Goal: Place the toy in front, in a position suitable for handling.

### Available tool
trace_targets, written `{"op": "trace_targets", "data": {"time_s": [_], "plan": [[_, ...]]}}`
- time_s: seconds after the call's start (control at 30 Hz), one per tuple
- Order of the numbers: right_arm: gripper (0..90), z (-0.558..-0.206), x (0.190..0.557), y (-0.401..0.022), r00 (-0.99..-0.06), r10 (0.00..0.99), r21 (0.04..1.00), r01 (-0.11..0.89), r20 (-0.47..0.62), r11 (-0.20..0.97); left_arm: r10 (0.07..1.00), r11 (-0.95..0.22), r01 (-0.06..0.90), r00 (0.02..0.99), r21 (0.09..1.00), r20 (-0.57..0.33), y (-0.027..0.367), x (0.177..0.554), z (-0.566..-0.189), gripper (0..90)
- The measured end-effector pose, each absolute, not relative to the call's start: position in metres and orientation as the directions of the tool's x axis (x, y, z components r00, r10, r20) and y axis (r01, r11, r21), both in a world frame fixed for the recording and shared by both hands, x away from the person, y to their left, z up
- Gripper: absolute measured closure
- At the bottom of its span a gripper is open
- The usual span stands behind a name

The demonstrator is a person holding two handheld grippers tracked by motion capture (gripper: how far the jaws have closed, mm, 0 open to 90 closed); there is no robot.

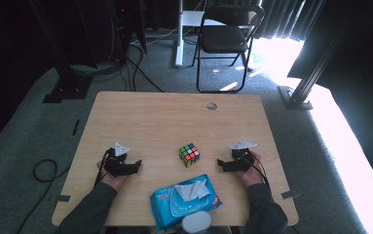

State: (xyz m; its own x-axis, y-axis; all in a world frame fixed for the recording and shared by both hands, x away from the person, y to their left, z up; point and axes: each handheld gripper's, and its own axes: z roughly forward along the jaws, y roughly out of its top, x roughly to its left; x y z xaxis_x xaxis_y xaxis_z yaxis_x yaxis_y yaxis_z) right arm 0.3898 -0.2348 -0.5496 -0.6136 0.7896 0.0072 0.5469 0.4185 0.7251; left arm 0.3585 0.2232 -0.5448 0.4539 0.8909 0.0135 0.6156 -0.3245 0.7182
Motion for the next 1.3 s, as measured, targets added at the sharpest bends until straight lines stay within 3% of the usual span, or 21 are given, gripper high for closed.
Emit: {"op": "trace_targets", "data": {"time_s": [0.43,0.77,1.3], "plan": [[13.6,-0.550,0.390,-0.235,-0.614,0.790,0.725,0.547,0.007,0.418,0.892,-0.322,0.614,0.451,0.720,0.014,0.224,0.358,-0.545,23.6],[13.6,-0.550,0.390,-0.235,-0.613,0.790,0.725,0.547,0.007,0.418,0.883,-0.335,0.611,0.470,0.717,0.012,0.224,0.359,-0.543,32.0],[13.5,-0.550,0.390,-0.235,-0.613,0.790,0.725,0.547,0.008,0.418,0.846,-0.348,0.606,0.531,0.715,-0.038,0.212,0.359,-0.535,32.7]]}}
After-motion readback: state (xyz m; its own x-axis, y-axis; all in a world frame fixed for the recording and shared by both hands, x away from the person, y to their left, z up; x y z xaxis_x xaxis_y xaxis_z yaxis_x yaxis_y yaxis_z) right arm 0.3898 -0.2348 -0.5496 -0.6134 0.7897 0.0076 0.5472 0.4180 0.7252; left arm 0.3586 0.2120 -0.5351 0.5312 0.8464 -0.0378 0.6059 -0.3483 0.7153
